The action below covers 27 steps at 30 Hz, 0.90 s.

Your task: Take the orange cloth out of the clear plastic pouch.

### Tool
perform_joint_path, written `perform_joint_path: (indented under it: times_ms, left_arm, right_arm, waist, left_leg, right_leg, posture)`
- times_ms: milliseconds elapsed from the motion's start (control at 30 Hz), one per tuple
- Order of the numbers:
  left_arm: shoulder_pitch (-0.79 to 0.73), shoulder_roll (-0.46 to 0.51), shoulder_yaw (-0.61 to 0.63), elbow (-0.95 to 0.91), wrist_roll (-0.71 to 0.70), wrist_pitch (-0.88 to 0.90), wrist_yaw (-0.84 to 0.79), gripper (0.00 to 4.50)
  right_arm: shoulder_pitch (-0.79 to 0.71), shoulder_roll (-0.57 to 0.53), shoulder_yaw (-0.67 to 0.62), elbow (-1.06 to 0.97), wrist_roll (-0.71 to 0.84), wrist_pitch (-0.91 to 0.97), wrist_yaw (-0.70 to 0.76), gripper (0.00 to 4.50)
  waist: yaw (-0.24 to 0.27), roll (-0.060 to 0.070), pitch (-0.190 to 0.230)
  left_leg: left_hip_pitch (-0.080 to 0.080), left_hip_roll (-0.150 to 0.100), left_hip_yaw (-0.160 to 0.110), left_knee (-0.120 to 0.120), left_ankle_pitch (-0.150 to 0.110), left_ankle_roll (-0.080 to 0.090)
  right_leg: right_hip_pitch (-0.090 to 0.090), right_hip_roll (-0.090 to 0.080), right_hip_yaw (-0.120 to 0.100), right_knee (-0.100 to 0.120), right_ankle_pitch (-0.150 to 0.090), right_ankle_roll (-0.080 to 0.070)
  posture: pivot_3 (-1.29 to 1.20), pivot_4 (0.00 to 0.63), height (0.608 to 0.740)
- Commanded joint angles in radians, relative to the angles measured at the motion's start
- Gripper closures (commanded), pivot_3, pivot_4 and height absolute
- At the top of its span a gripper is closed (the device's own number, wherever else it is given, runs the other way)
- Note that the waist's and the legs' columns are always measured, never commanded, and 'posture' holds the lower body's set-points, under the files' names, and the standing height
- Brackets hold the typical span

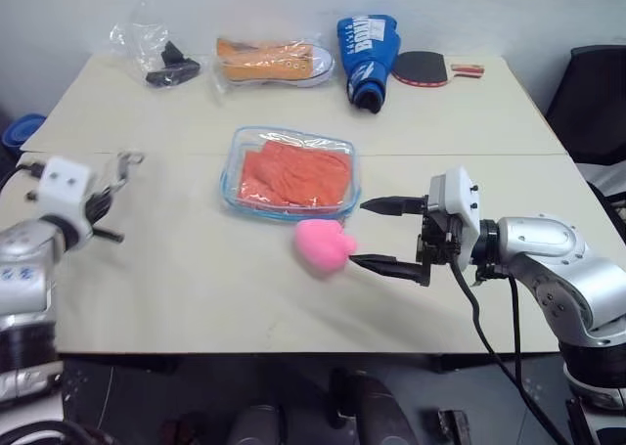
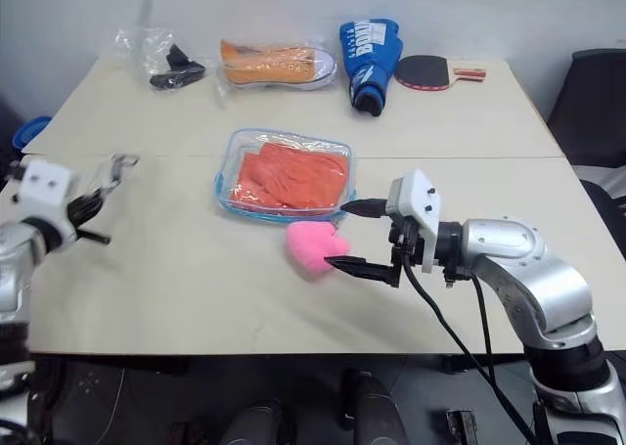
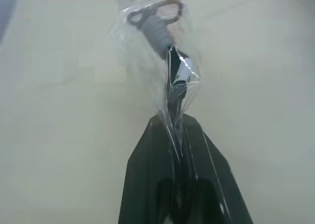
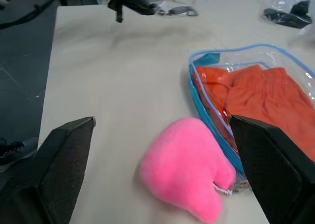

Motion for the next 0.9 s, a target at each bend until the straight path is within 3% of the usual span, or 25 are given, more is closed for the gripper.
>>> perform_joint_path:
  times_ms: [33,233,433,567,733,900]
  left_arm:
    - [0.06,-0.001,0.099,-0.065,-0.029,-0.019,0.035,4.48]
    - [0.14,-0.053,0.124,-0.188,-0.087,0.002,0.033,2.85]
    - [0.229,-0.023,0.172,-0.223,-0.083,0.073,0.038,1.0]
    - [0.241,0.002,0.195,-0.234,-0.103,0.089,0.012,1.0]
    - [0.167,0.07,0.235,-0.317,-0.254,0.163,-0.109,1.0]
    - [0.047,0.108,0.047,-0.504,-0.428,0.186,-0.282,1.0]
  right_arm:
    - [-0.038,0.021,0.014,0.026,-0.003,-0.035,0.03,0.0]
    - [-0.072,0.034,0.042,0.078,-0.031,-0.061,0.06,0.0]
    - [-0.079,0.035,0.042,0.1,-0.045,-0.072,0.078,0.0]
    - [-0.079,0.036,0.037,0.105,-0.052,-0.074,0.074,0.0]
    - [-0.051,0.024,0.02,0.078,-0.049,-0.068,0.069,0.0]
    - [-0.045,0.027,0.016,0.076,-0.061,-0.074,0.051,0.0]
  waist:
    - [0.011,0.0,0.0]
    - [0.019,-0.002,-0.001]
    - [-0.007,-0.002,-0.001]
    - [-0.007,-0.002,-0.001]
    - [-0.002,-0.003,-0.001]
    - [0.001,-0.003,-0.001]
  left_leg:
    - [-0.001,0.0,0.0,0.0,0.0,0.001]
    - [-0.003,0.0,-0.001,0.0,-0.001,0.002]
    - [-0.002,0.001,0.0,-0.001,-0.002,0.002]
    - [-0.002,0.001,0.0,-0.001,-0.002,0.002]
    - [-0.002,0.001,-0.001,-0.001,-0.002,0.001]
    - [-0.003,0.0,-0.001,-0.001,-0.002,0.002]
  right_leg:
    - [0.0,0.0,0.0,-0.003,0.0,0.0]
    - [0.0,-0.001,-0.002,-0.003,0.0,0.001]
    - [0.0,0.0,-0.002,-0.003,0.0,0.001]
    - [-0.001,0.0,-0.002,-0.005,0.0,0.0]
    - [0.0,0.0,-0.002,-0.004,0.0,0.0]
    - [0.0,-0.001,-0.002,-0.004,0.0,0.001]
  posture:
    - [0.0,0.15,0.74]
    - [0.0,0.15,0.74]
    - [0.0,0.15,0.74]
    - [0.0,0.15,0.74]
    - [0.0,0.15,0.74]
    - [0.0,0.15,0.74]
